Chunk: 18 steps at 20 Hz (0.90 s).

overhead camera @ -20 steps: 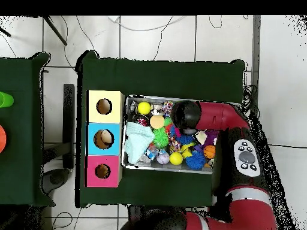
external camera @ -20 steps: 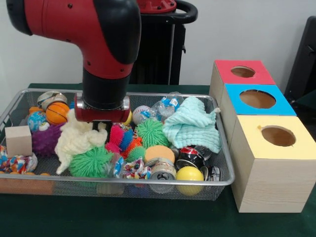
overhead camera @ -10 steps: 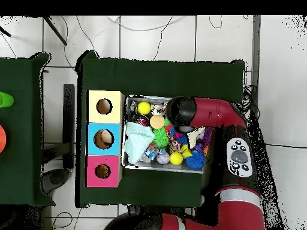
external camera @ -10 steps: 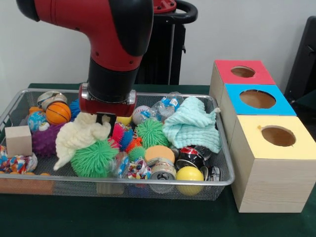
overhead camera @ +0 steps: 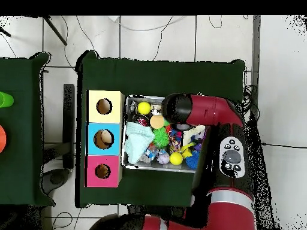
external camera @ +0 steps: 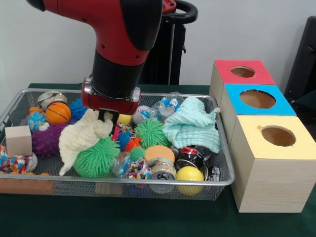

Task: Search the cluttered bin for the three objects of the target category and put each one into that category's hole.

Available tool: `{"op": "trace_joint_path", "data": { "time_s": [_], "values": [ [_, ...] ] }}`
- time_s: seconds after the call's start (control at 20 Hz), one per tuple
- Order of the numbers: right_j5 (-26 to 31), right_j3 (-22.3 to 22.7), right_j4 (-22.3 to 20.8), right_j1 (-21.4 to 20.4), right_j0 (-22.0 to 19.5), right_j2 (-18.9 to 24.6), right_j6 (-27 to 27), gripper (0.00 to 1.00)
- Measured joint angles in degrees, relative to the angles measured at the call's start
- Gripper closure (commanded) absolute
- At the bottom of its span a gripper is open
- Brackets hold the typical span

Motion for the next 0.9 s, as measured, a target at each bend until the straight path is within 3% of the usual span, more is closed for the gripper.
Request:
{"op": "trace_joint_path", "data": {
  "time_s": [0.9],
  "values": [
    [0.0, -2.0, 2.2, 2.5, 4.4, -4.8, 0.4, 1.00]
  ]
}}
